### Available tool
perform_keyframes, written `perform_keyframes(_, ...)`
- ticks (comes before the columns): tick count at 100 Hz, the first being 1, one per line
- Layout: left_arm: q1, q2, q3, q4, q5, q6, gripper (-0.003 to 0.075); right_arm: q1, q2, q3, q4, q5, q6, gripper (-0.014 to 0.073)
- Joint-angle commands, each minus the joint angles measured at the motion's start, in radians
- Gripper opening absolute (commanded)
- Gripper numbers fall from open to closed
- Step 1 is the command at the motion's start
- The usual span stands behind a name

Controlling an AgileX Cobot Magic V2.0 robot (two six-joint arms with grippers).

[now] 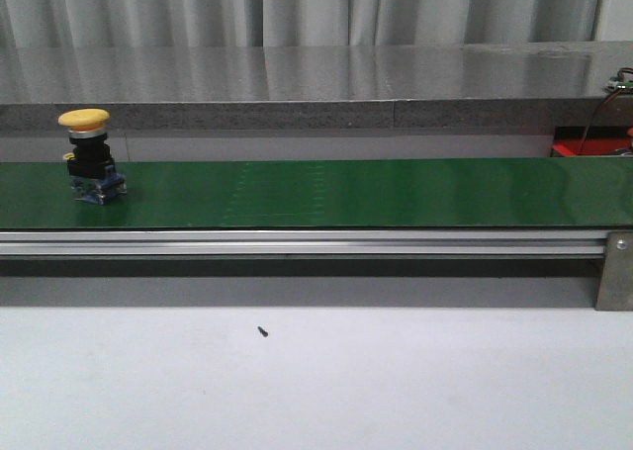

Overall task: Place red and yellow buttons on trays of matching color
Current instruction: 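Carry the yellow button onto the belt start and open the left gripper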

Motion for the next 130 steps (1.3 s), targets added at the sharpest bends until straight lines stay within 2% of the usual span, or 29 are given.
perform_keyframes(1,-0.003,-0.063,-0.035,-0.009,-0.041,-0.008,0.0412,-0.001,-0.01,-0.026,0.018,-0.051,-0.009,-0.0068)
perform_keyframes(24,-0.003,-0.067,-0.035,-0.009,-0.036,-0.008,0.0194,-0.001,-0.01,-0.026,0.018,-0.051,-0.009,-0.0068)
perform_keyframes(38,-0.003,-0.106,-0.035,-0.009,-0.016,-0.008,0.0113,-0.001,-0.01,-0.026,0.018,-0.051,-0.009,-0.0068)
perform_keyframes(66,-0.003,-0.276,-0.035,-0.07,0.103,0.003,0.0102,-0.001,-0.01,-0.026,0.018,-0.051,-0.009,-0.0068)
perform_keyframes(93,-0.003,-0.455,0.005,-0.282,0.244,0.144,0.0102,-0.001,-0.01,-0.026,0.018,-0.05,-0.009,-0.0068)
perform_keyframes(105,-0.005,-0.55,0.096,-0.382,0.254,0.221,0.0102,-0.001,-0.01,-0.026,0.018,-0.05,-0.009,-0.0068)
perform_keyframes(130,-0.057,-0.752,0.37,-0.384,0.206,0.264,0.0102,-0.001,-0.01,-0.026,0.018,-0.05,-0.009,-0.0068)
